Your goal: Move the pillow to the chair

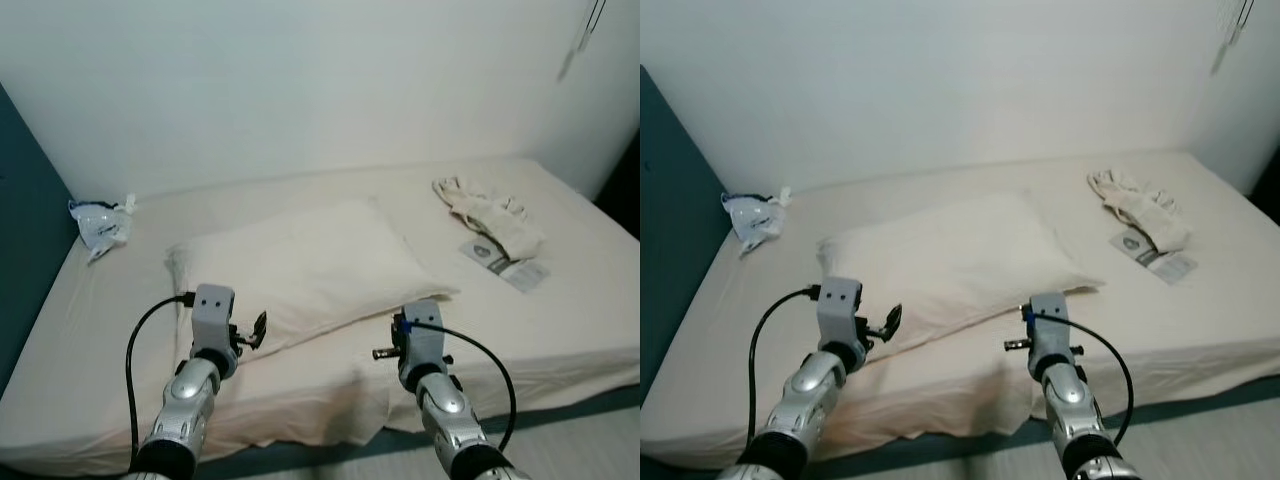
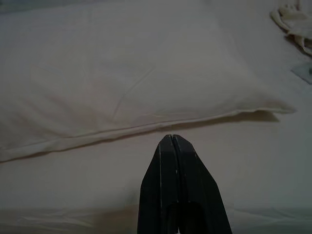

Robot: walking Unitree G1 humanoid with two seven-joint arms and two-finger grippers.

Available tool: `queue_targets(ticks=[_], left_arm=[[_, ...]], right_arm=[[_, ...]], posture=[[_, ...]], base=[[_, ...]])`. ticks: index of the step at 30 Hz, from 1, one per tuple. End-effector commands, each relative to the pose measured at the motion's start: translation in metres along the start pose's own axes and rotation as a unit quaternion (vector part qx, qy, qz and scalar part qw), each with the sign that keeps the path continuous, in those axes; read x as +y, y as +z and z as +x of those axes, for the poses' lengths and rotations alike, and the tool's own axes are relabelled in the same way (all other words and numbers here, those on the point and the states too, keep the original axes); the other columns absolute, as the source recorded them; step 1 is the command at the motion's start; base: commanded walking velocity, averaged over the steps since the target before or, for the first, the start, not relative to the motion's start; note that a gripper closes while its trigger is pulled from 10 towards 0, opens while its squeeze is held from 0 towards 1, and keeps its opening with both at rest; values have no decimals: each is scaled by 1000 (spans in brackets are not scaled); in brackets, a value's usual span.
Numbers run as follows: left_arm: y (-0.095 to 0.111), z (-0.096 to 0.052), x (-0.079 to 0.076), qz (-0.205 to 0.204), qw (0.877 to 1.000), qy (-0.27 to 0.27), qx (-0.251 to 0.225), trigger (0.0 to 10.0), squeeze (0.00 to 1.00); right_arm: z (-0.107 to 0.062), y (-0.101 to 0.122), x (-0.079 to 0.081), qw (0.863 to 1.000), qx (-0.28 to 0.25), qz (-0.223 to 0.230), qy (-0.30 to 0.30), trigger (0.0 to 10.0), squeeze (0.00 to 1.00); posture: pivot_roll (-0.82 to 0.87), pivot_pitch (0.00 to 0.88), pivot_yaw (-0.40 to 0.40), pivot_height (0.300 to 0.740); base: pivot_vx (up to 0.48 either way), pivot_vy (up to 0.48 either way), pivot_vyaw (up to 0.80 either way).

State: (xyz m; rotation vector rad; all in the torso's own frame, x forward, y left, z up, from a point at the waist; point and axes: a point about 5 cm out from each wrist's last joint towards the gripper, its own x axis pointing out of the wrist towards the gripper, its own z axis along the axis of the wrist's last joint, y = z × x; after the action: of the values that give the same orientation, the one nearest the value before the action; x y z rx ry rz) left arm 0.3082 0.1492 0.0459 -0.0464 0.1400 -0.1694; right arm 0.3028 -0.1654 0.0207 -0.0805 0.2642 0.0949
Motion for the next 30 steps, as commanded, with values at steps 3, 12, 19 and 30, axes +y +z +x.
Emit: queue_targets(ticks=[3, 12, 19, 30], left_arm=[[0, -1, 1, -5, 1000, 4, -4, 10000, 0], [0, 0, 0, -9, 1000, 3, -4, 10000, 0], [1, 1, 0, -11, 1000, 4, -7, 10000, 0], [3, -1, 3, -13, 1000, 14, -19, 10000, 0]], right_arm=[[0, 0, 1, 1000, 3, 6, 1, 10000, 0], [1, 1, -2, 1000, 2, 4, 0, 10000, 0], [1, 1, -3, 1000, 2, 2, -1, 10000, 0], [1, 1, -1, 1000, 3, 3, 2, 10000, 0]], posture=[[-62, 32, 24, 740], [-68, 29, 24, 740], [-69, 27, 22, 740], [-63, 26, 21, 740]], base=[[421, 0, 0], [422, 0, 0], [412, 0, 0], [34, 0, 0]])
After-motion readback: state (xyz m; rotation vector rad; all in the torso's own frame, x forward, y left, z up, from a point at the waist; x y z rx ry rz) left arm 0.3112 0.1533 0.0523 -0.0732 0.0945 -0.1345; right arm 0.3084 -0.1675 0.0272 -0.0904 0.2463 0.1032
